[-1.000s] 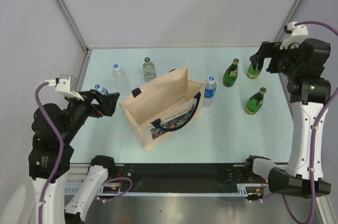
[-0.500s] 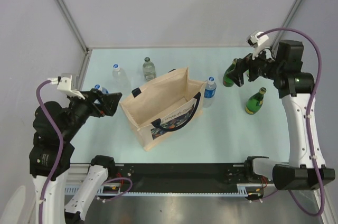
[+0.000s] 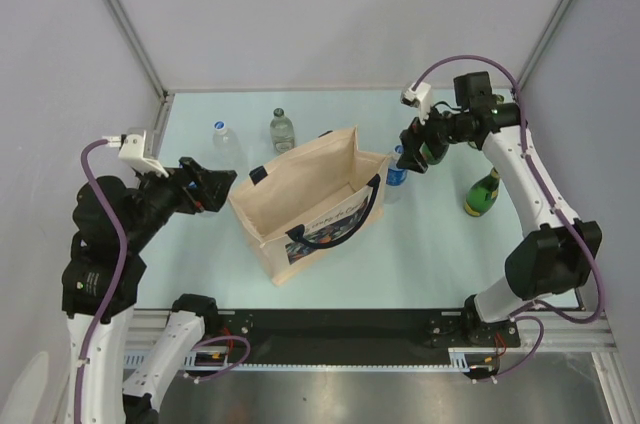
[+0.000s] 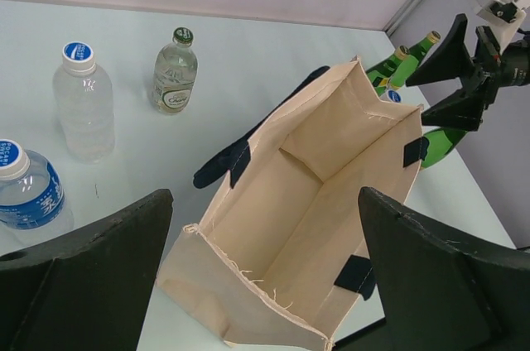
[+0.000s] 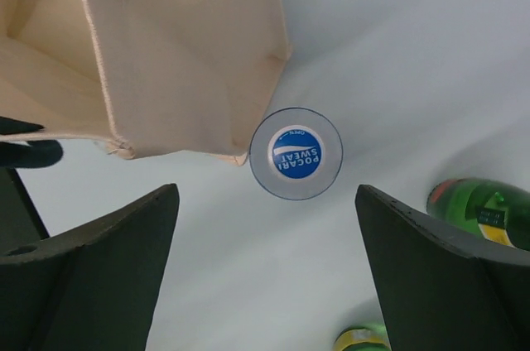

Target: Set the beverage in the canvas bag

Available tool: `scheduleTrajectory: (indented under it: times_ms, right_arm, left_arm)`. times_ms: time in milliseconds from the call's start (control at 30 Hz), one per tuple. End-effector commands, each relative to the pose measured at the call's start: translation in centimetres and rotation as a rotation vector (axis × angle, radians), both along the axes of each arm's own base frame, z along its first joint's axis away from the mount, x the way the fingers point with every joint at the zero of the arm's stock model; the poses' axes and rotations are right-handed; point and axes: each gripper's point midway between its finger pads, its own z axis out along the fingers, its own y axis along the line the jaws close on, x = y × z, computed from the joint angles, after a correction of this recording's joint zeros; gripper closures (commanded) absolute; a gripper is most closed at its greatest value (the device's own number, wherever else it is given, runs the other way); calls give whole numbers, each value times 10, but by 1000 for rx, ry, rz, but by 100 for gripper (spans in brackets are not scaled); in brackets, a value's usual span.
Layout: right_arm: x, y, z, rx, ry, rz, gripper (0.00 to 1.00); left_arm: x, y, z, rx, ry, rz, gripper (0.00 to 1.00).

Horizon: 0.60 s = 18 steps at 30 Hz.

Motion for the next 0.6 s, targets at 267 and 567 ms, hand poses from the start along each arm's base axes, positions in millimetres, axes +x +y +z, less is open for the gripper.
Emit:
scheduleTrajectory:
  times_ms: [267, 567]
  right_arm:
    - [24, 23, -8, 11, -43, 147, 11]
    - [33, 24, -24, -8, -10, 138, 20]
  left_arm:
    - [0, 6, 10, -3, -36, 36, 0]
    - [2, 8, 10, 10, -38, 41, 0]
